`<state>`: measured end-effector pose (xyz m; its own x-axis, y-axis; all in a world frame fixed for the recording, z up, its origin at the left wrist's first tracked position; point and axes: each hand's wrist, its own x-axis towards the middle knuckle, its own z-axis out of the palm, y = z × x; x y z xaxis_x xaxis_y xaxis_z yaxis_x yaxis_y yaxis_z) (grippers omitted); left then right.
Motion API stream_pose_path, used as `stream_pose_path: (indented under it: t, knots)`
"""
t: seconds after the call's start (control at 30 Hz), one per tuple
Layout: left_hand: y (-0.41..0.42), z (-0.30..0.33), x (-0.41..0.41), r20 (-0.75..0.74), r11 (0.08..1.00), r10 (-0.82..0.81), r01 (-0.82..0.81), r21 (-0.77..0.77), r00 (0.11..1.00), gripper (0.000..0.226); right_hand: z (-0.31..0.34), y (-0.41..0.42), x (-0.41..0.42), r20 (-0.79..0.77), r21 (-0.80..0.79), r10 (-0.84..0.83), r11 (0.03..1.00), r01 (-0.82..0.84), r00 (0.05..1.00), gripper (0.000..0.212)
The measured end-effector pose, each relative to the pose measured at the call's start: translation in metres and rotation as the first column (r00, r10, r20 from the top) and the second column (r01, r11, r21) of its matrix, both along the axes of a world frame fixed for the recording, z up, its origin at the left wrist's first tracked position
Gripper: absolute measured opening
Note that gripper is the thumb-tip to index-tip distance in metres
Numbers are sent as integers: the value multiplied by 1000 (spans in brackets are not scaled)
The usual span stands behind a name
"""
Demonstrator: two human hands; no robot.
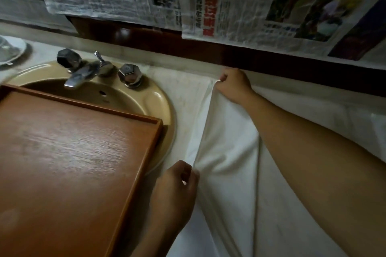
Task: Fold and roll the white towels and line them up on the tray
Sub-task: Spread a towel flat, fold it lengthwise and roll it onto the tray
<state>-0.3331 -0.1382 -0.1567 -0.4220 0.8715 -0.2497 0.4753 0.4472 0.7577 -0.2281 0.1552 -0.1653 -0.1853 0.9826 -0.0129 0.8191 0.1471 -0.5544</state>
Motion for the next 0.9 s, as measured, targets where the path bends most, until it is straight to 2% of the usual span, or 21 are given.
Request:
stream_pose_path:
  t: [0.1, 0.17, 0.3, 0.4, 0.53, 0.6, 0.67, 0.77, 0.83, 0.9]
  knots:
    - [2, -4, -11, -163, 997, -69, 63, -37, 984, 24, -13, 2, -10, 131, 46, 8, 999, -15, 991, 13]
    - [6, -9, -17, -209, 992, -112, 97, -79, 971, 26, -22, 4, -12, 184, 40, 26, 999, -34, 983, 11]
    - [10, -1, -18, -211, 985, -169, 154, -84, 963, 24, -12, 10, -15, 244, -13, 7, 1000, -3, 970, 10]
    - [10, 13, -18, -109, 991, -136, 135, -15, 985, 22, 11, 14, -19, 263, -39, 9, 999, 2, 965, 12]
    - [13, 6, -28, -43, 998, -65, 65, -16, 997, 19, 1, 15, -27, 122, -109, 7, 994, 6, 993, 14]
    - [14, -4, -33, -46, 998, -37, 34, -52, 998, 21, -17, 10, -30, -1, -161, -42, 986, 42, 999, 17]
    - [12, -14, -36, -26, 997, 13, -15, -72, 1000, 22, -27, 5, -29, -59, -163, -91, 983, 81, 994, 20]
    - [7, -21, -35, 26, 994, 100, -99, -35, 995, 26, -28, 8, -26, -179, -189, -114, 979, 80, 977, 20]
    - [3, -21, -33, 43, 988, 152, -152, 9, 988, 27, -22, 10, -26, -276, -230, -125, 971, 61, 953, 13]
    - [0, -19, -30, 79, 980, 193, -196, 33, 978, 26, -18, 13, -26, -304, -273, -125, 961, 39, 944, 11]
